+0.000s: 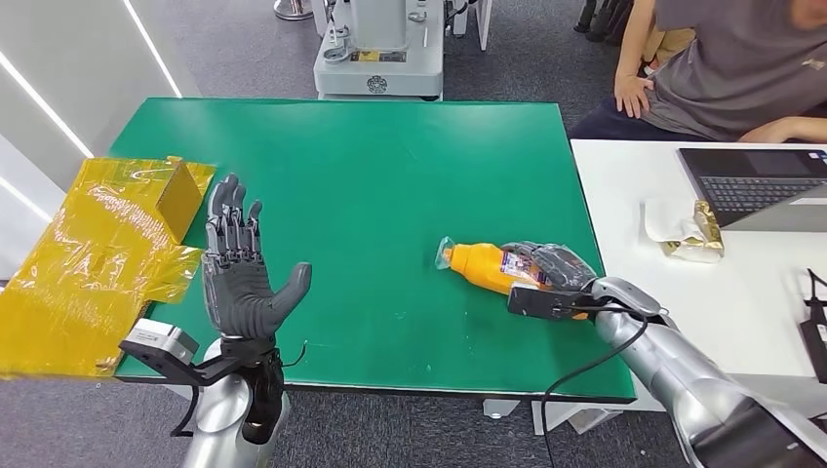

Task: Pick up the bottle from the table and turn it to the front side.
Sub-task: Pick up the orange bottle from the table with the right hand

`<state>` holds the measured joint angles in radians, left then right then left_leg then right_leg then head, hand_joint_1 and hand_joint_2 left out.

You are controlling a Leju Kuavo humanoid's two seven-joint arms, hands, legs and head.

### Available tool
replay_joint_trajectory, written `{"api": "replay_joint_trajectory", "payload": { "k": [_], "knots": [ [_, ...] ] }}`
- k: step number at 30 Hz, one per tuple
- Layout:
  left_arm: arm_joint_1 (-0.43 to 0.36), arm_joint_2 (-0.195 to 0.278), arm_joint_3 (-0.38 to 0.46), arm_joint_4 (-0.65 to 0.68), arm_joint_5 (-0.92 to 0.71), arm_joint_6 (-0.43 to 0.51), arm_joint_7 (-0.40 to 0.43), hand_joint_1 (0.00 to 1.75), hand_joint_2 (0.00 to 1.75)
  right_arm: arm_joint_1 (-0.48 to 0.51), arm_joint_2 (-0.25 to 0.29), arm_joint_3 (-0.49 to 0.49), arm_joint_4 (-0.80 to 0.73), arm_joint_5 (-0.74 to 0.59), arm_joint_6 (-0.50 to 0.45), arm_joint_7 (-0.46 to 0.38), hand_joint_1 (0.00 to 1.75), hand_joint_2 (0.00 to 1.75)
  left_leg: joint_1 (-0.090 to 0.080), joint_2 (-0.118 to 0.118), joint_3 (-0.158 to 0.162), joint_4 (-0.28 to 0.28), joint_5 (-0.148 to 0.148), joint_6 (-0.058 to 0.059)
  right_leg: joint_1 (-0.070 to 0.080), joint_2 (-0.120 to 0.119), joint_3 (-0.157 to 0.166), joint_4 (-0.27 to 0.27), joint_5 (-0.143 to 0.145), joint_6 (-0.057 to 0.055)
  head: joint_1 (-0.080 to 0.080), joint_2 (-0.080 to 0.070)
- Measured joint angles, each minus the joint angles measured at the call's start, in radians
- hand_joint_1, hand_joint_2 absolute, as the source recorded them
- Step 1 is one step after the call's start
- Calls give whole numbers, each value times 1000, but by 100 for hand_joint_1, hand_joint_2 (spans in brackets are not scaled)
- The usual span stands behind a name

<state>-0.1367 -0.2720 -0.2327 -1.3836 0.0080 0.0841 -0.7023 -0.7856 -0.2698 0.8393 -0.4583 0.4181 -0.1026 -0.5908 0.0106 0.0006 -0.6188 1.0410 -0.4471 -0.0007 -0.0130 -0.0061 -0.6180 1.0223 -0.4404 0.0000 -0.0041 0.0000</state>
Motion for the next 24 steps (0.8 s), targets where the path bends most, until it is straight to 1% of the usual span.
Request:
{"api": "replay_joint_trajectory", "payload": {
  "k": [5, 8, 12, 15, 17, 20, 24],
  "knots": [
    [0, 0, 0, 0, 0, 4, 0, 0, 175, 61, 40, -89, -54, -61, -223, -64, 175, 175, 0, 0, 0, 0, 0, 0, 0, 0, 0, 0, 0, 0, 0, 0],
    [-1, 0, 0, 0, 0, 9, 0, 0, 175, 97, 63, -155, -105, -93, -316, -98, 175, 175, 0, 0, 0, -1, 0, 0, 0, 0, -1, 0, 0, 0, 0, 0],
    [-1, 0, 0, 0, -10, 25, 0, 0, 175, 149, 83, -228, -204, -120, -408, -104, 175, 175, 0, 0, 0, -1, 0, 0, 0, 0, -1, 0, -1, 0, 0, 0],
    [-3, 1, -1, 0, -29, 38, 0, 0, 175, 194, 93, -266, -293, -138, -475, -105, 175, 175, 0, 0, 0, -1, 0, 0, 0, 0, -1, 0, -1, 0, 0, 0],
    [-8, 2, -3, 0, -38, 37, 0, 0, 175, 224, 97, -277, -351, -141, -512, -105, 175, 175, 0, 0, 0, -1, 0, 0, 0, 0, -1, 0, 0, 0, 0, 0],
    [-29, 2, -9, 3, -38, 10, 0, 0, 175, 257, 102, -279, -421, -141, -546, -105, 175, 175, 0, 0, 0, -1, 0, 0, 0, 0, -1, 0, 0, 0, 0, 0],
    [-95, 2, -10, 56, -57, -23, 0, 0, 175, 270, 115, -267, -478, -141, -576, -105, 175, 175, 0, 0, 0, -1, 0, 0, 0, 0, -1, 0, 0, 0, 0, 0]
  ]
}}
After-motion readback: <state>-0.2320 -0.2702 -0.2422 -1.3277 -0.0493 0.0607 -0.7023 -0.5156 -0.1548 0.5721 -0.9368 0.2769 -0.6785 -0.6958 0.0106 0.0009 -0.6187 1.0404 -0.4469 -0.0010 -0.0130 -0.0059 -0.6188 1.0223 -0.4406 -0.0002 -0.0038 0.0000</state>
